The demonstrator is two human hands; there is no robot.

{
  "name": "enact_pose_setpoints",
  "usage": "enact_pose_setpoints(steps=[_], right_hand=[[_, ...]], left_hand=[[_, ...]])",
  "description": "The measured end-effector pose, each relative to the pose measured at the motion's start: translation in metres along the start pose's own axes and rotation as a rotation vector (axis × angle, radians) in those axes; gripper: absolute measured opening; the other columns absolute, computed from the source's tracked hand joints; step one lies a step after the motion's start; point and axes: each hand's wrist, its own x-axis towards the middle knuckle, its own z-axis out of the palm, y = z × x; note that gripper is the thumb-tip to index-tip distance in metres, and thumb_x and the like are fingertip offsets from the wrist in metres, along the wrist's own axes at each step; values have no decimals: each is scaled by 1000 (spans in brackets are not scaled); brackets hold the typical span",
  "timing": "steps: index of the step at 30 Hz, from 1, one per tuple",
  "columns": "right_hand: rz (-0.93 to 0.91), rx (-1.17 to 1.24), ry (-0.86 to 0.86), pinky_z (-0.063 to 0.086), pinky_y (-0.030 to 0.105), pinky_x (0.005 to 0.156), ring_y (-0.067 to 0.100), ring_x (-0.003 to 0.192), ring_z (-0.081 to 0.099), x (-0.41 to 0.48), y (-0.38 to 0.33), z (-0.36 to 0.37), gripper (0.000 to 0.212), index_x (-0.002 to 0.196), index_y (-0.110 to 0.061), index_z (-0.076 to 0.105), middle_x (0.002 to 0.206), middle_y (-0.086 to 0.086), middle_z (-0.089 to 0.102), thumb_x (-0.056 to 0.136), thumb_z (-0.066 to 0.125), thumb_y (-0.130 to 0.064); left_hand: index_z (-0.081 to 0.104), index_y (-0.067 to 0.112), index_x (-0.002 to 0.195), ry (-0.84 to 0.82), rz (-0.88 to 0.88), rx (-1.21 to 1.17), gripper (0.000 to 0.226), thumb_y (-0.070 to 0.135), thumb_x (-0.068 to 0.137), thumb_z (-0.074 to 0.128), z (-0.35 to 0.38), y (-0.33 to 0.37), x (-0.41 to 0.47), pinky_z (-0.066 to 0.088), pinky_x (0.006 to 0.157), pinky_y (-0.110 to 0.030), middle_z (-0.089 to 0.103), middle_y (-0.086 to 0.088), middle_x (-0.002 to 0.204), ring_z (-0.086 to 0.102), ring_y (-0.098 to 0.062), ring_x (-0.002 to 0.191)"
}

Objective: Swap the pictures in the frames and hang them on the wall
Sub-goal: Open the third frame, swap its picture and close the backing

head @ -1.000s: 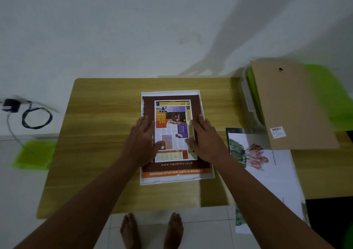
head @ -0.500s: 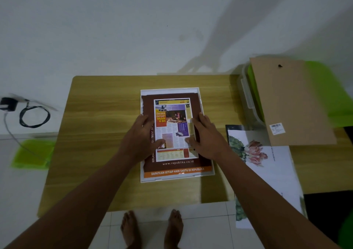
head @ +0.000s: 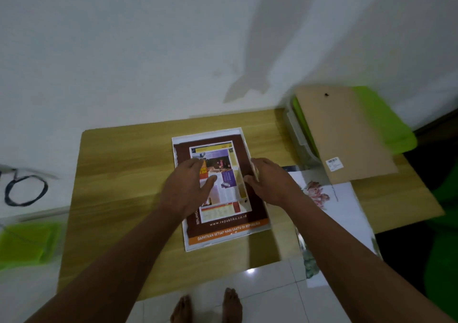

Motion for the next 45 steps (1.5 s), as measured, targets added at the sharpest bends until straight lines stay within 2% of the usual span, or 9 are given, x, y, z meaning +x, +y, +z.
enact_pose_setpoints(steps=[7,11,22,26,30,35,40,42,45], right_hand=[[147,-90,127,45,38,96,32,122,53,-26,20,-96,56,138,-7,50,135,15,57,97,53,-45],[241,-69,168,49,39,90,31,113,58,-35,71,-144,52,132,-5,55,125,15,62,97,54,-44],[416,-82,168,48,42,96,34,122,54,-14,240,-200,48,127,-2,57,130,18,59,94,58,-38],[418,-40,141,47,36,84,36,113,59,-6,270,-193,38,113,1,62,119,22,63,87,63,-27],[419,51,176,50,35,79,37,102,62,-2,281,-181,32,107,-2,64,107,19,65,82,60,-20],[448,184,212,52,40,89,35,107,60,1,284,-180,49,121,-5,60,113,18,65,78,73,-25],[511,318,226,46,40,103,31,124,53,-1,284,-180,91,144,-13,44,138,15,52,66,83,-38],[500,384,240,46,42,104,29,126,53,-3,281,-182,94,146,-11,43,141,14,52,66,86,-34],[481,526,235,53,41,96,25,110,64,-13,266,-185,87,142,-9,48,127,13,64,66,89,-24]], left_hand=[[67,12,112,-27,156,-90,40,45,91,57,-37,94,55,45,90,-34,69,-8,109,61,-27,106],[63,12,122,-122,188,-149,46,45,90,58,-27,159,89,48,91,-34,69,-6,111,63,-23,104],[58,6,130,-186,-162,-291,51,36,89,65,59,262,145,42,91,-25,64,-11,123,59,-25,114],[56,5,132,-158,-250,-303,56,33,86,69,80,277,146,43,91,-27,66,-11,115,60,-26,108],[55,6,132,-104,-382,-419,61,19,77,77,88,287,146,40,77,-19,66,-9,110,56,-15,89],[53,8,133,-75,-480,-545,66,5,73,80,91,291,146,39,45,-9,64,-9,111,57,-16,85],[49,11,139,-99,-489,-635,74,2,72,80,86,290,143,46,66,-21,63,-7,108,60,-19,92],[51,12,136,-96,-500,-702,72,-1,71,79,78,285,140,51,66,-22,65,-7,107,63,-20,93],[55,12,132,-110,-521,-837,71,-7,68,78,58,269,130,58,81,-40,68,-8,101,68,-24,93]])
